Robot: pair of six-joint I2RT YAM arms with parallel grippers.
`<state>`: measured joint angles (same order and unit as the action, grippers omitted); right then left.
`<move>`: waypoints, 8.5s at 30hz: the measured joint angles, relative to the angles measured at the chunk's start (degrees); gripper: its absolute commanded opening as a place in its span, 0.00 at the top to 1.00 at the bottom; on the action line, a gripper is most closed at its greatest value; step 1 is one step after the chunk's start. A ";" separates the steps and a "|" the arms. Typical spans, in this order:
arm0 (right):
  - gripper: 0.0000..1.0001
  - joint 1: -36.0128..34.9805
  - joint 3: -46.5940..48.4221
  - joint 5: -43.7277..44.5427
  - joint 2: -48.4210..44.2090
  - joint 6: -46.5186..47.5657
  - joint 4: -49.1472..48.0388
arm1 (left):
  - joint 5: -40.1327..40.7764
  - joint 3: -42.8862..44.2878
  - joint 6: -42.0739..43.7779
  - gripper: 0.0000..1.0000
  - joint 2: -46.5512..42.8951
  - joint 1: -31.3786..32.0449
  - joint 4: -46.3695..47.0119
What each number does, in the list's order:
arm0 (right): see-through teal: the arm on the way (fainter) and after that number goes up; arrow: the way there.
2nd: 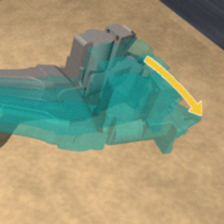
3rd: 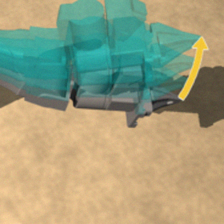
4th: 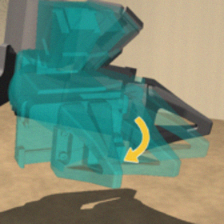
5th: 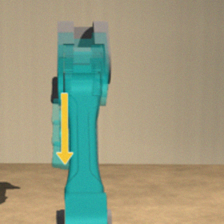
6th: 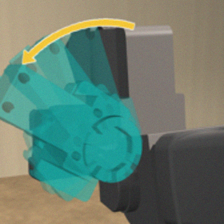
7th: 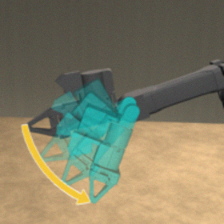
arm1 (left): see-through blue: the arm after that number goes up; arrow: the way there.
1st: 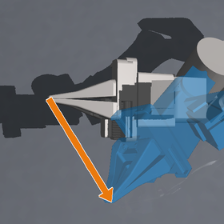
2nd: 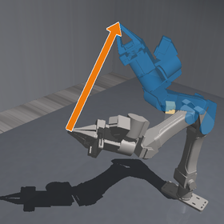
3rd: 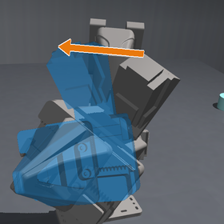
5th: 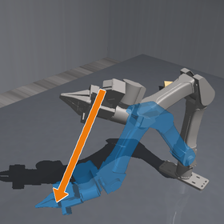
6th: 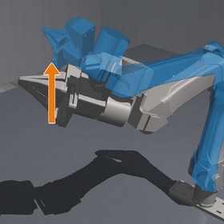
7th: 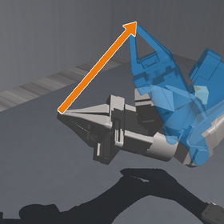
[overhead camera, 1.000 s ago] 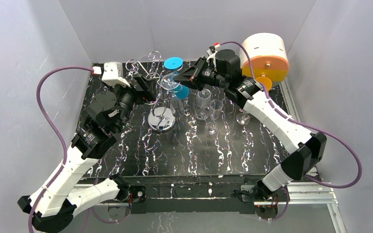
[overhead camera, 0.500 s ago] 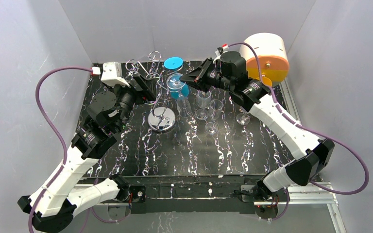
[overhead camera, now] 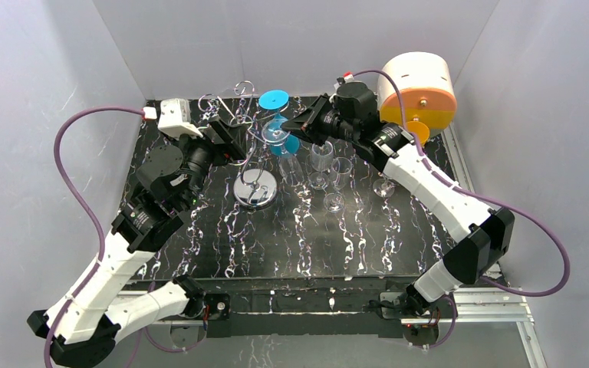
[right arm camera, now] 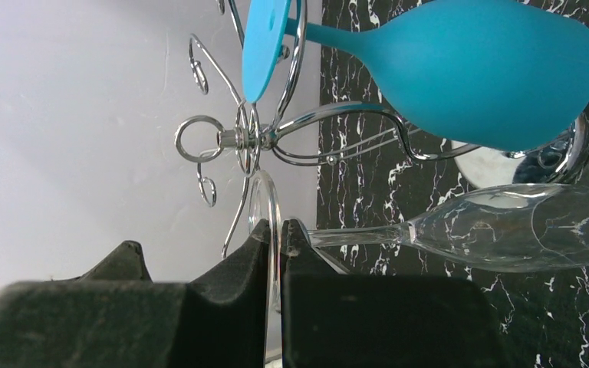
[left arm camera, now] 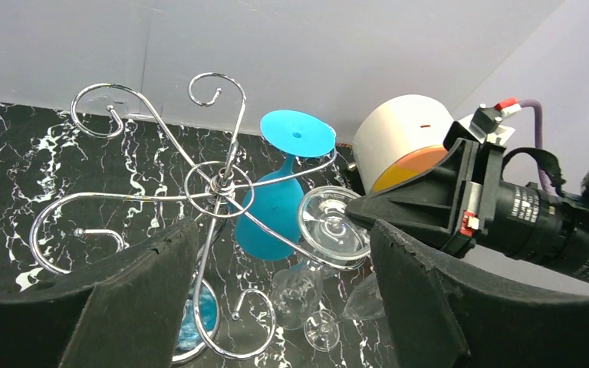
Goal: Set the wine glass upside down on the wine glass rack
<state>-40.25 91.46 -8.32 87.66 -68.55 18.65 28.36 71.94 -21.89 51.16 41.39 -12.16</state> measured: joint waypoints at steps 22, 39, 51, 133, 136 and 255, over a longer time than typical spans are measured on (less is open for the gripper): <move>0.36 0.00 0.26 0.66 0.96 -0.13 -2.01 | -0.87 0.09 -0.20 0.21 -0.24 0.00 -1.73; 0.26 0.00 -7.28 10.47 -11.78 4.02 0.02 | -10.29 1.11 4.22 0.19 -1.70 0.00 -3.69; 0.26 0.00 -10.54 21.68 -21.22 10.51 7.61 | -18.51 0.42 4.46 0.19 -5.84 0.00 -5.84; 0.77 3.50 -6.91 30.18 -3.04 35.65 33.40 | -14.51 -24.11 -36.79 0.17 -15.63 0.00 -26.40; 0.84 4.07 -7.45 29.00 -3.08 36.11 33.46 | -13.75 -25.64 -39.71 0.18 -16.22 0.00 -25.09; 0.14 -28.50 -24.26 19.50 -31.43 49.99 -8.09 | 0.35 -36.13 -73.26 1.00 -21.05 -0.28 -8.74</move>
<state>-68.75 67.20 11.18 56.23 -18.57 10.57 28.71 35.81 -95.15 30.11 41.10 -20.91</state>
